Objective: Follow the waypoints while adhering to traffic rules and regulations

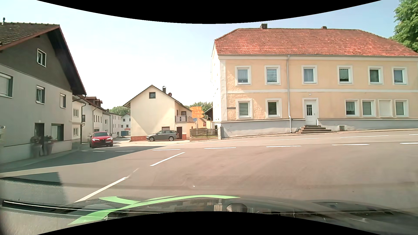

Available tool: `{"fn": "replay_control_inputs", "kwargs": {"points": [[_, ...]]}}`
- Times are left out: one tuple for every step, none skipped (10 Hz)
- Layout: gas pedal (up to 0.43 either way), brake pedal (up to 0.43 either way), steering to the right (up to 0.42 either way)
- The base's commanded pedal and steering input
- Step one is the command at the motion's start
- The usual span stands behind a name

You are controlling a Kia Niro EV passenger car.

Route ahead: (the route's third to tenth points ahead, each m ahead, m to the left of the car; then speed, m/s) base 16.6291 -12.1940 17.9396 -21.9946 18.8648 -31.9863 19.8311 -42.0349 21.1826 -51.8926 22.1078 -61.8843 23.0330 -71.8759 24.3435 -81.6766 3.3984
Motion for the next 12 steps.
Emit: {"fn": "replay_control_inputs", "kwargs": {"points": [[0.000,0.000,0.290],[0.000,0.000,0.306],[0.000,0.000,0.321],[0.000,0.000,0.328],[0.000,0.000,0.336],[0.000,0.012,0.343],[0.000,0.104,0.349],[0.000,0.152,0.353],[0.000,0.171,0.354],[0.000,0.177,0.354],[0.000,0.171,0.355],[0.000,0.171,0.356]]}}
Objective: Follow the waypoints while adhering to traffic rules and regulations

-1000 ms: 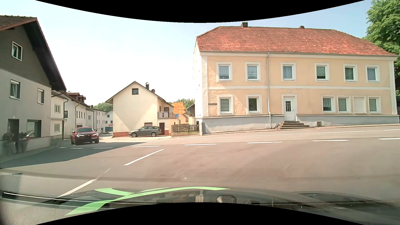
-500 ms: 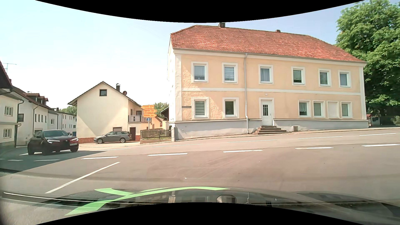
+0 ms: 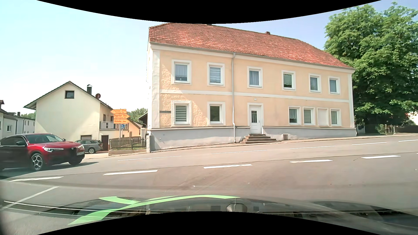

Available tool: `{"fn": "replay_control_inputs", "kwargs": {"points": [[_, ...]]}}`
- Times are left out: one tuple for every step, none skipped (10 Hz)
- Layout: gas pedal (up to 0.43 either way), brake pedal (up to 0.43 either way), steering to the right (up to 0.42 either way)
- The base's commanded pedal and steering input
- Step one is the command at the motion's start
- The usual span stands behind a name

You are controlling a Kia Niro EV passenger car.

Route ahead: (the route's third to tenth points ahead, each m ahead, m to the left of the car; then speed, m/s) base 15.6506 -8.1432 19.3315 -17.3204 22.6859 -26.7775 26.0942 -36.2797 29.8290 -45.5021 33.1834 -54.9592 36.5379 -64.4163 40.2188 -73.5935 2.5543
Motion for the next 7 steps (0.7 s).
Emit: {"fn": "replay_control_inputs", "kwargs": {"points": [[0.000,0.171,0.358],[0.000,0.171,0.361],[0.000,0.171,0.363],[0.000,0.165,0.365],[0.000,0.159,0.366],[0.000,0.159,0.368],[0.000,0.091,0.369]]}}
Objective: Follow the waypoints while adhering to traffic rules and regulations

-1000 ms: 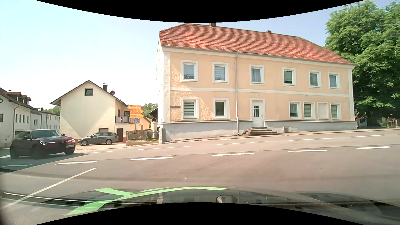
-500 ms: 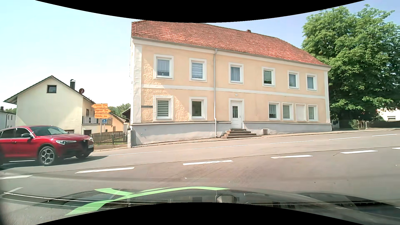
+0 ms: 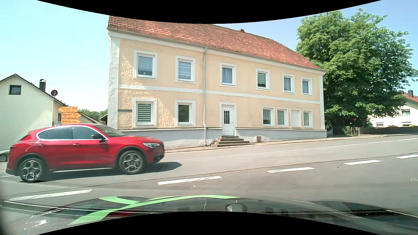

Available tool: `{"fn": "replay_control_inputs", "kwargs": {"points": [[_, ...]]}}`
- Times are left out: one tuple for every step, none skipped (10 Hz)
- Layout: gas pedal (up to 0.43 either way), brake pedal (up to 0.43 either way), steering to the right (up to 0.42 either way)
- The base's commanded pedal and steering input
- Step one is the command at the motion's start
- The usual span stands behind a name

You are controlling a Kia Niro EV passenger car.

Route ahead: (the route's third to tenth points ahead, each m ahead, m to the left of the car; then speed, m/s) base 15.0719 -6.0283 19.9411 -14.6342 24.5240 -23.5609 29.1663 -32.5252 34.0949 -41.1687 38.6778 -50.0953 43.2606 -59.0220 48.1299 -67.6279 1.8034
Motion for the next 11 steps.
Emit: {"fn": "replay_control_inputs", "kwargs": {"points": [[0.000,0.030,0.370],[0.000,0.000,0.372],[0.000,0.000,0.376],[0.067,0.000,0.384],[0.189,0.000,0.390],[0.248,0.000,0.393],[0.287,0.000,0.393],[0.331,0.000,0.393],[0.358,0.000,0.393],[0.378,0.000,0.393],[0.398,0.000,0.393]]}}
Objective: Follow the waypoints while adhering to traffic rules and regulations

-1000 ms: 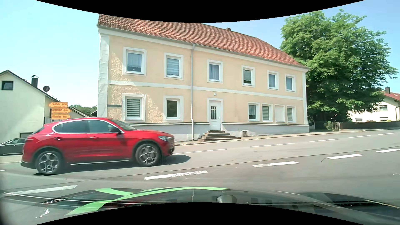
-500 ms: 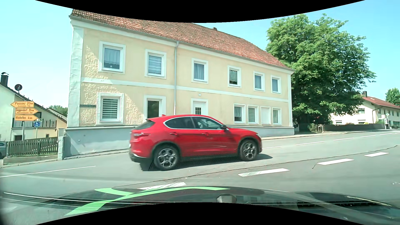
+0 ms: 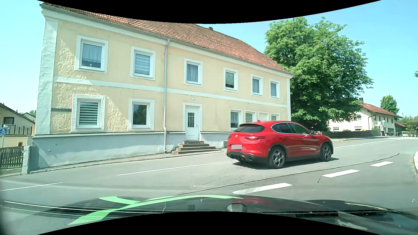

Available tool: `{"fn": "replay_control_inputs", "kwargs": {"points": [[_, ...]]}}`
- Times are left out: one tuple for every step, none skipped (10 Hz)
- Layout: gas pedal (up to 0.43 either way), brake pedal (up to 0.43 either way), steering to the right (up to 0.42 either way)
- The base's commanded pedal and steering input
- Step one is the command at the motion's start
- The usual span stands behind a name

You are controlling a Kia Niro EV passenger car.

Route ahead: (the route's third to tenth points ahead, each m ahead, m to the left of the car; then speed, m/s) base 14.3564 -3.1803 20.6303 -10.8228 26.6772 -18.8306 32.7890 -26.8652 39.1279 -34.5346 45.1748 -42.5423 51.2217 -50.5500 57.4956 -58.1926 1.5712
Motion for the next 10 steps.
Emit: {"fn": "replay_control_inputs", "kwargs": {"points": [[0.409,0.000,0.391],[0.429,0.000,0.387],[0.429,0.000,0.380],[0.429,0.000,0.375],[0.429,0.000,0.372],[0.429,0.000,0.368],[0.449,0.000,0.361],[0.469,0.000,0.352],[0.469,0.000,0.338],[0.488,0.000,0.319]]}}
